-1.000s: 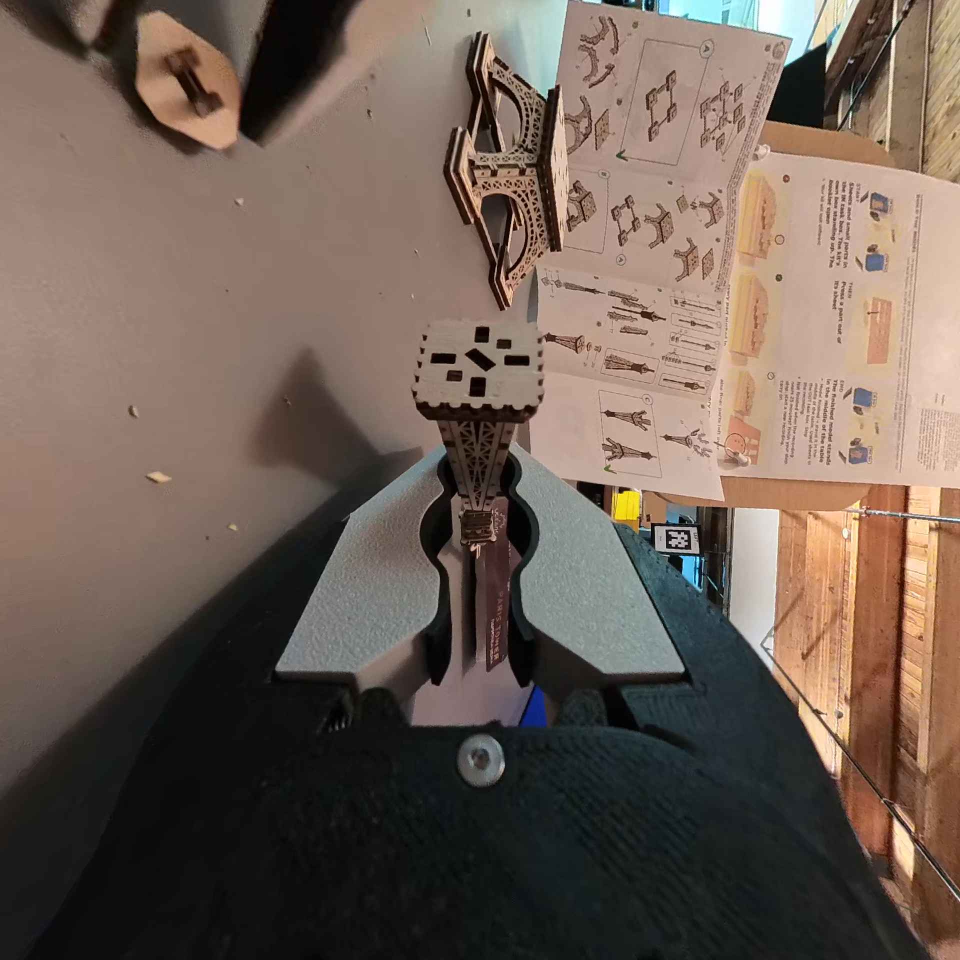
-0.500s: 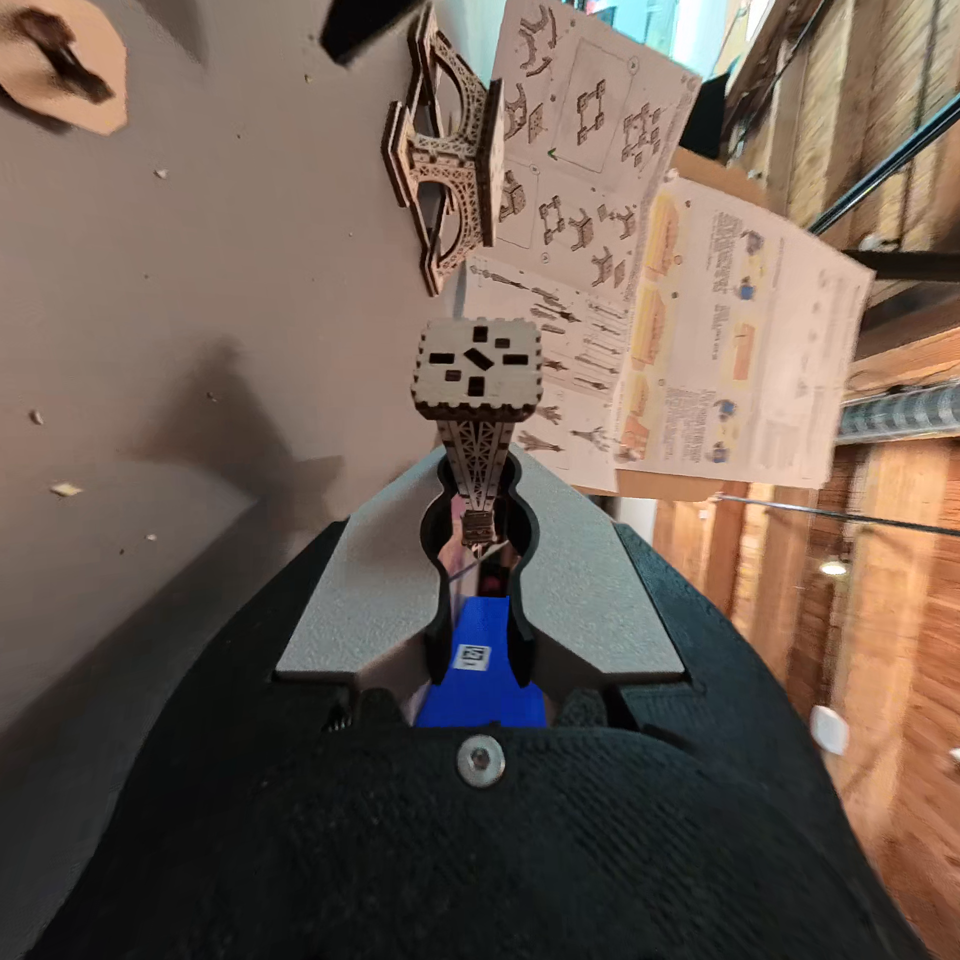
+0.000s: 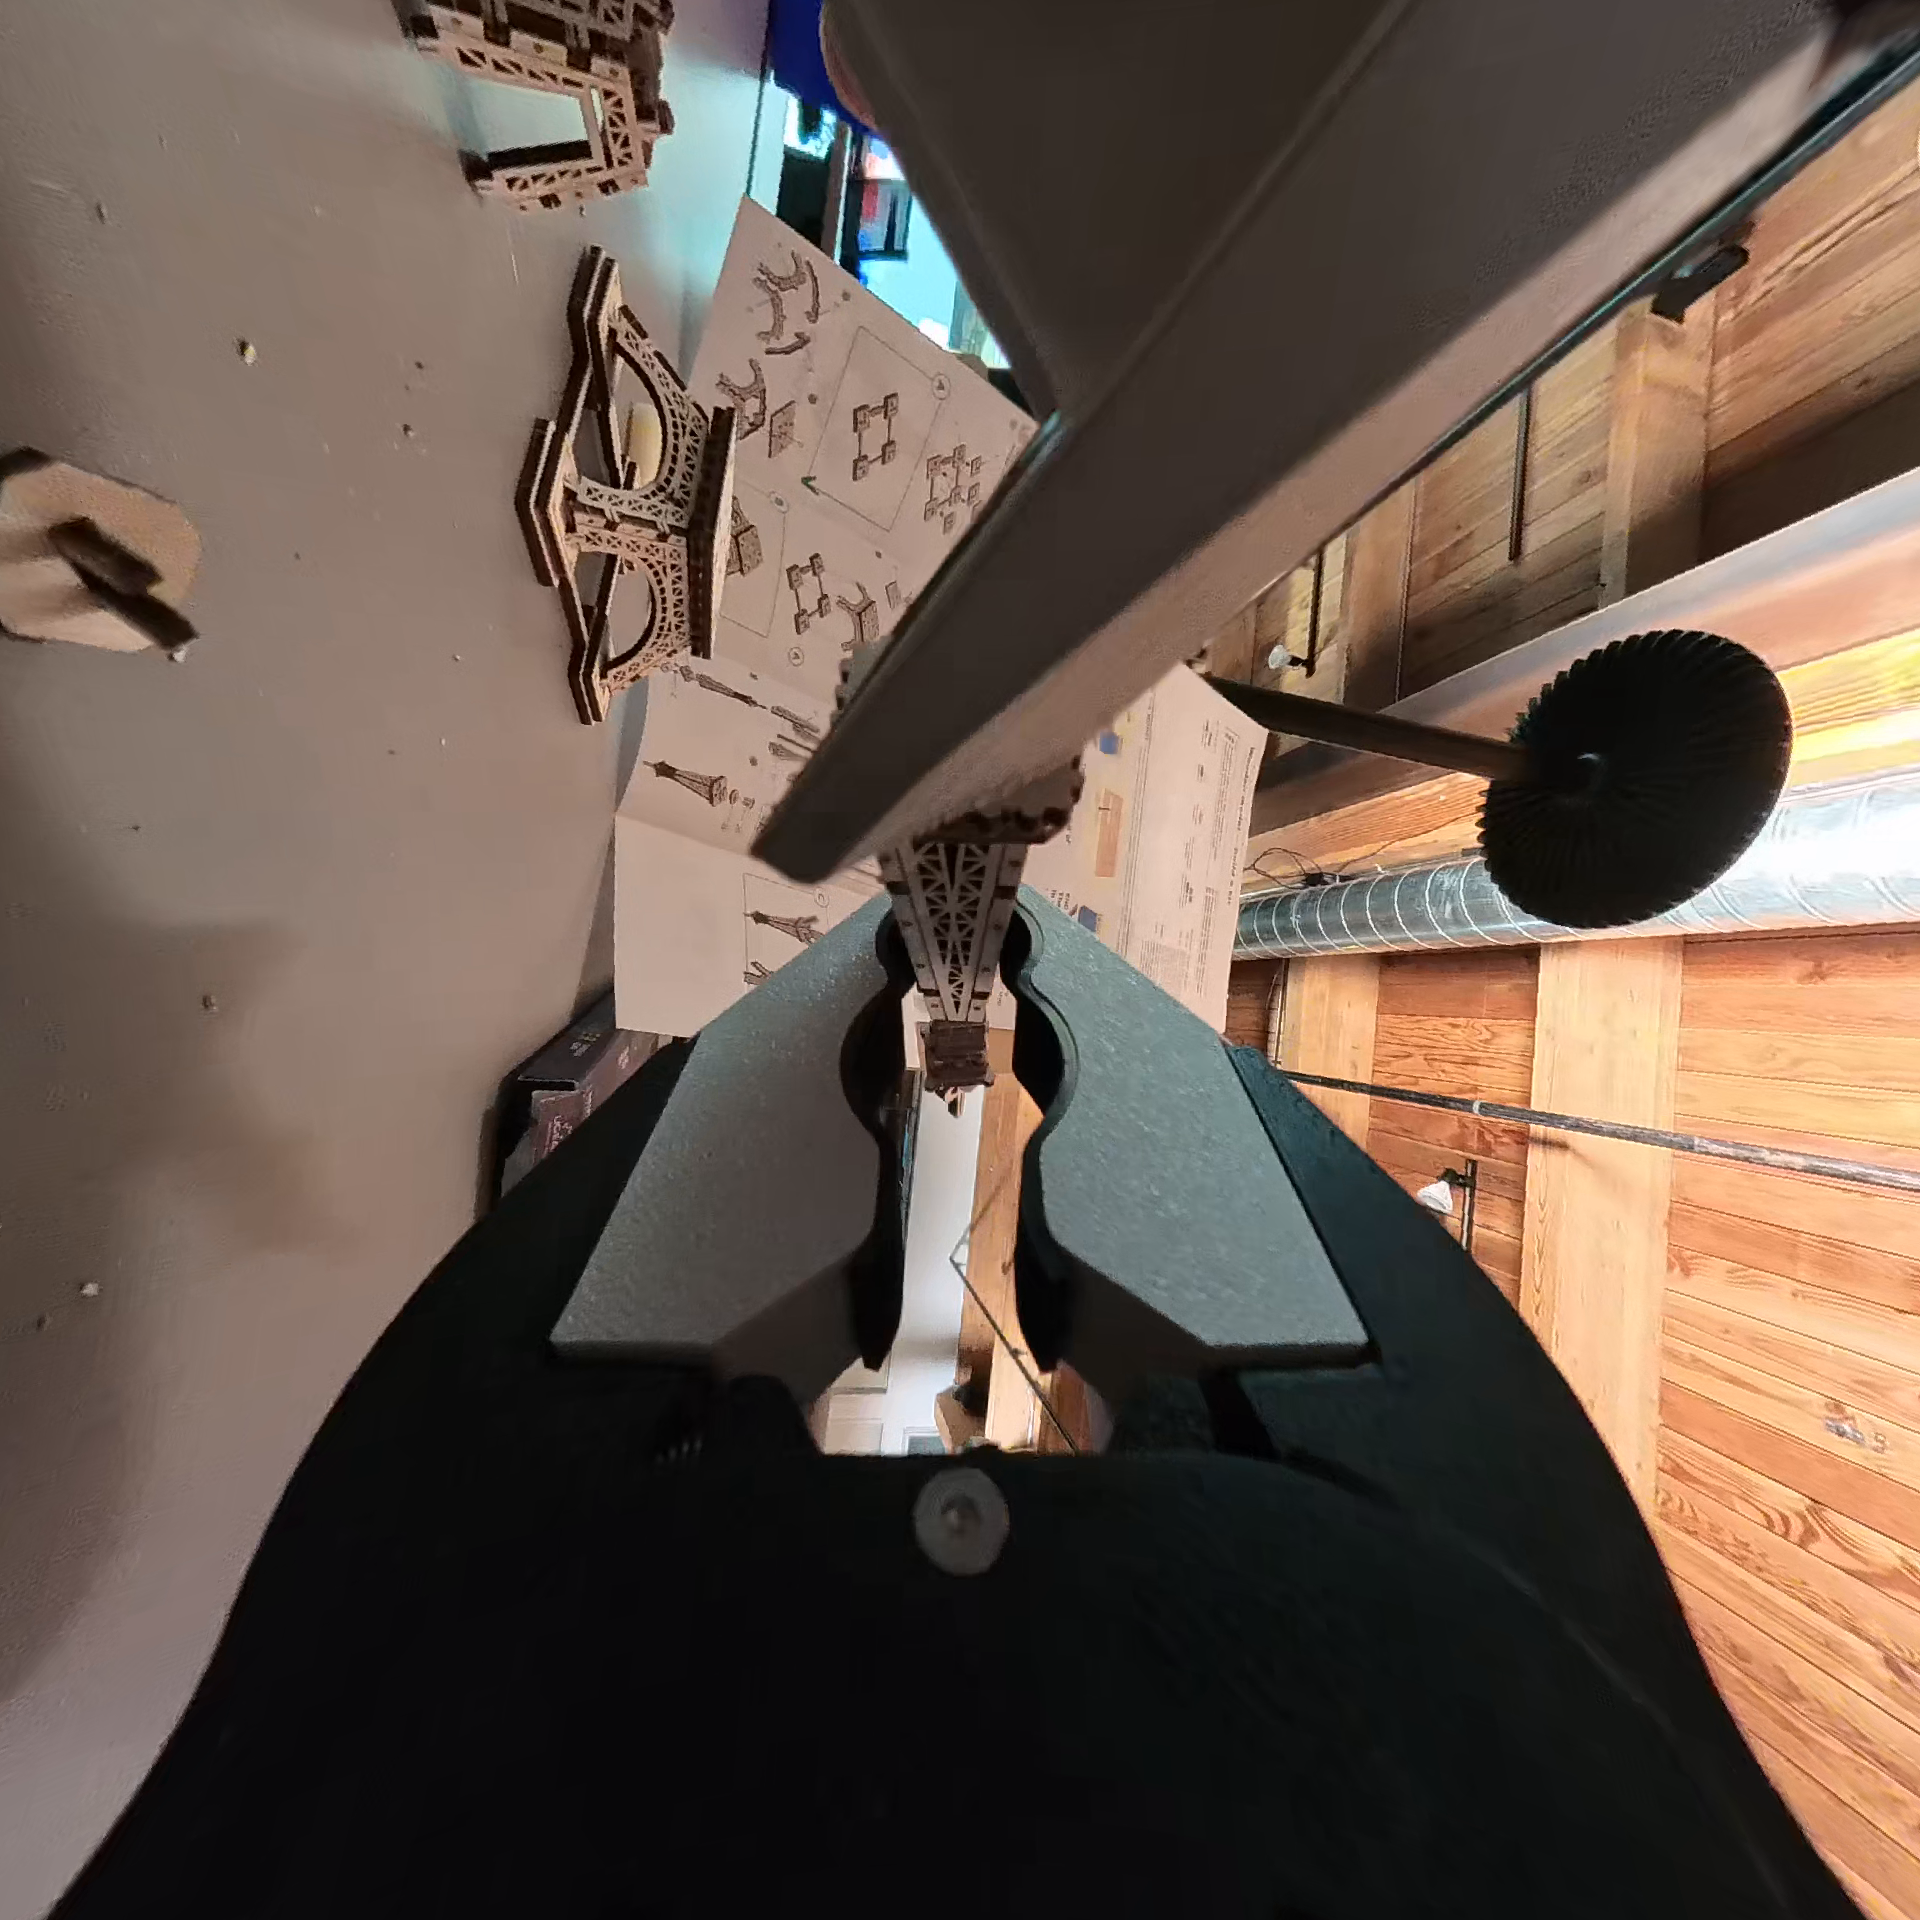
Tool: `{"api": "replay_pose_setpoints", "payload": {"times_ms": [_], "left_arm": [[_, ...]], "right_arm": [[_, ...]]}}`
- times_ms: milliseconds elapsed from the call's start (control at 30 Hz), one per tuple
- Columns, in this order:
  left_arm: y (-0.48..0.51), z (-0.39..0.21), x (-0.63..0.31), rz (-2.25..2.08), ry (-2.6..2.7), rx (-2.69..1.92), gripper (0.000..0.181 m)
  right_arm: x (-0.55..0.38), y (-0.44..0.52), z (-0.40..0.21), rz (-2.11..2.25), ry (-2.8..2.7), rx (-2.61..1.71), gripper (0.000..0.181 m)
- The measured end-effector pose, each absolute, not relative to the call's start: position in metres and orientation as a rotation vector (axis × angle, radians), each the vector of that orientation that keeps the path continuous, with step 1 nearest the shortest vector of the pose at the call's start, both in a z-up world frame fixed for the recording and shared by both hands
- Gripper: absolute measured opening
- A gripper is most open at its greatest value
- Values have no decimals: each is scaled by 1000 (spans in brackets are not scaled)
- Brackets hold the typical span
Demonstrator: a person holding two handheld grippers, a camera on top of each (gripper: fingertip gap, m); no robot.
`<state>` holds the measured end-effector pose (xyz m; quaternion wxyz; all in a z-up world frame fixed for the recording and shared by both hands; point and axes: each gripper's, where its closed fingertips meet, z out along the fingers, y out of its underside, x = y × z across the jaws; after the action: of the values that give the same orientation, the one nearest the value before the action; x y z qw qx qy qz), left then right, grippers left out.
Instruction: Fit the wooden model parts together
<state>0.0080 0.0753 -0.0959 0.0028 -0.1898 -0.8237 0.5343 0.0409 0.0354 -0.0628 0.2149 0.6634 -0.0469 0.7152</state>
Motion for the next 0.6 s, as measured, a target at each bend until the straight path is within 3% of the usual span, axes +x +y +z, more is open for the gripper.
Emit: {"api": "replay_pose_setpoints", "payload": {"times_ms": [67,167,433,600], "left_arm": [[74,-93,10,1722,-2604,-594,32],[73,-88,8,1764,-2586,-606,26],[72,-83,4,1806,-2533,-621,26],[91,-96,5,1574,-2475,-817,35]], "right_arm": [[41,38,-61,2005,-120,1829,13],[41,40,-57,2032,-118,1806,13],[38,41,-48,2111,-123,1802,14],[37,23,-61,2062,-216,1926,12]]}}
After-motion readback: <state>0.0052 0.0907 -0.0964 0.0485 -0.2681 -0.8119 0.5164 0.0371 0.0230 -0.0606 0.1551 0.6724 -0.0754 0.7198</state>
